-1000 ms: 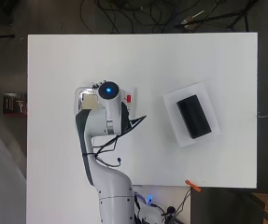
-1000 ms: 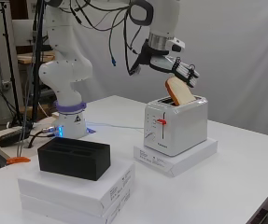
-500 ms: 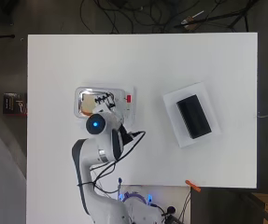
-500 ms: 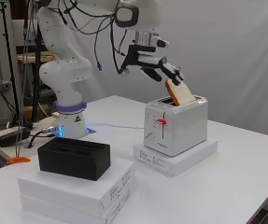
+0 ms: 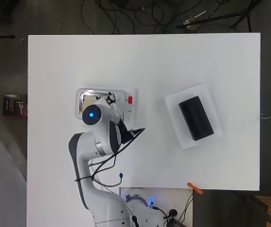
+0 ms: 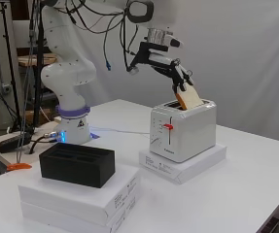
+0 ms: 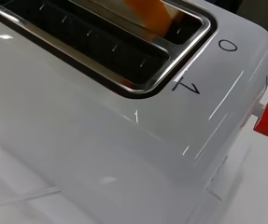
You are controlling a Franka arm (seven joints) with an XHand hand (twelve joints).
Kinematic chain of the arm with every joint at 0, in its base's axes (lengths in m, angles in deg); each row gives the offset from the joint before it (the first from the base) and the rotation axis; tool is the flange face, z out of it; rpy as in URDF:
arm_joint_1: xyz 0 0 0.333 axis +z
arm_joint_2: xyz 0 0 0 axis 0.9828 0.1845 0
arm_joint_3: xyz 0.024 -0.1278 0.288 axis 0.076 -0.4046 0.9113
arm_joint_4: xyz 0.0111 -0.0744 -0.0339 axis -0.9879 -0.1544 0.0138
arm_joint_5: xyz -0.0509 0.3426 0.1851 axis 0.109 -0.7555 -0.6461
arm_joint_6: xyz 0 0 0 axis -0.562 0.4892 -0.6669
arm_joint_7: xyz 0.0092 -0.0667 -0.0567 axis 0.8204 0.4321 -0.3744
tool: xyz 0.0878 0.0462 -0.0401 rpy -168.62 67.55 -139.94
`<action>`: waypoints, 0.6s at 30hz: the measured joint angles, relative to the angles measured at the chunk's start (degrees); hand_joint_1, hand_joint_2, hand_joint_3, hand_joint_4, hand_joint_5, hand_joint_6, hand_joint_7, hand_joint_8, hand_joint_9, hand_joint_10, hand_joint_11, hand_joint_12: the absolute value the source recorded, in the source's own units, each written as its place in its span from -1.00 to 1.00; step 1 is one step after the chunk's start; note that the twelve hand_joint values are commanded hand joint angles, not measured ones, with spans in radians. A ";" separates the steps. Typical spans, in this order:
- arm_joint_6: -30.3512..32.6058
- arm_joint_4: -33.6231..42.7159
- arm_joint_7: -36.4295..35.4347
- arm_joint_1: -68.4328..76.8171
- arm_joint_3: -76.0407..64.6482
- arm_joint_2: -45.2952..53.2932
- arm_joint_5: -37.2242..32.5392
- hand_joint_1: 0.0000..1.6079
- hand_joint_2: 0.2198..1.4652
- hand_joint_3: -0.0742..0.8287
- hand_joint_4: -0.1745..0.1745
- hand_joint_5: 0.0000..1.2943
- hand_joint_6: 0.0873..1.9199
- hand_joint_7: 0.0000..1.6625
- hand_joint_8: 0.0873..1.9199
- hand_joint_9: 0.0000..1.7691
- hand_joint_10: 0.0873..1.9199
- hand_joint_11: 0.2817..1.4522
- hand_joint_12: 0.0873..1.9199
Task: Teleoperate dual arm-hand system to toast a bread
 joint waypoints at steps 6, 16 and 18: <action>-3.03 0.86 5.50 0.17 1.58 1.62 0.43 -0.87 0.21 -0.85 -0.63 -0.41 -1.00 -0.19 -1.00 -0.06 -1.00 -0.48 -1.00; -1.92 -1.73 5.30 0.87 2.84 2.78 2.26 -0.11 0.22 -0.85 -0.33 -0.07 -0.61 -0.13 -0.84 -0.07 -0.78 -0.46 -1.00; -5.28 -0.27 6.03 0.98 3.30 4.24 3.19 0.25 0.41 -0.84 -0.09 0.22 -0.08 0.31 -0.48 0.35 -0.46 -0.29 -0.43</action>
